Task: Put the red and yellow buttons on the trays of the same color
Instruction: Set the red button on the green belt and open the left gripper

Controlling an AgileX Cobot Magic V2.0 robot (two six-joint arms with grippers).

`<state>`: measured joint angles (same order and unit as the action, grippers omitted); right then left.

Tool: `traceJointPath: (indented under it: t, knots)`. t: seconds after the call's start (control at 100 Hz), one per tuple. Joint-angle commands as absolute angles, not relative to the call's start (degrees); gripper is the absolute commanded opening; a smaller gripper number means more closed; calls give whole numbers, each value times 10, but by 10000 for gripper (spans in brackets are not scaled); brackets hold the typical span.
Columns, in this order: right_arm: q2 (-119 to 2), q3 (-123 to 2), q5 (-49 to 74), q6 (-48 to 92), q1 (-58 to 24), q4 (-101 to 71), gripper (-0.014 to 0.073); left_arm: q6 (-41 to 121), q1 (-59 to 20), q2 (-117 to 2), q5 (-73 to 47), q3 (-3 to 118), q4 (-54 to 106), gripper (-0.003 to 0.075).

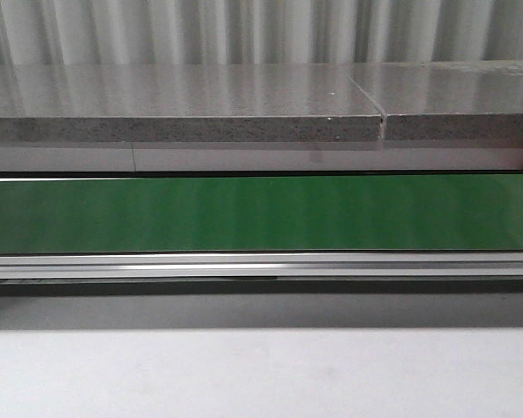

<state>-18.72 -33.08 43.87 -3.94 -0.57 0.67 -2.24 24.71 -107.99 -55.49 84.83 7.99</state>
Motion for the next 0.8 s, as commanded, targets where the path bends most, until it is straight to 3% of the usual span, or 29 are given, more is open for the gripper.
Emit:
traceJointPath:
  t: [0.0, 0.51, 0.79]
  knots:
    - [-192, -344, 399, -37, -6, 7, -59, -27, 249, -1069, -508, 869, 92, 489]
    - [-192, -344, 398, -37, -6, 7, -59, -27, 245, -1134, -394, 871, 93, 481]
    - [-192, -344, 398, -37, -6, 7, -59, -27, 242, -1134, -393, 871, 92, 224]
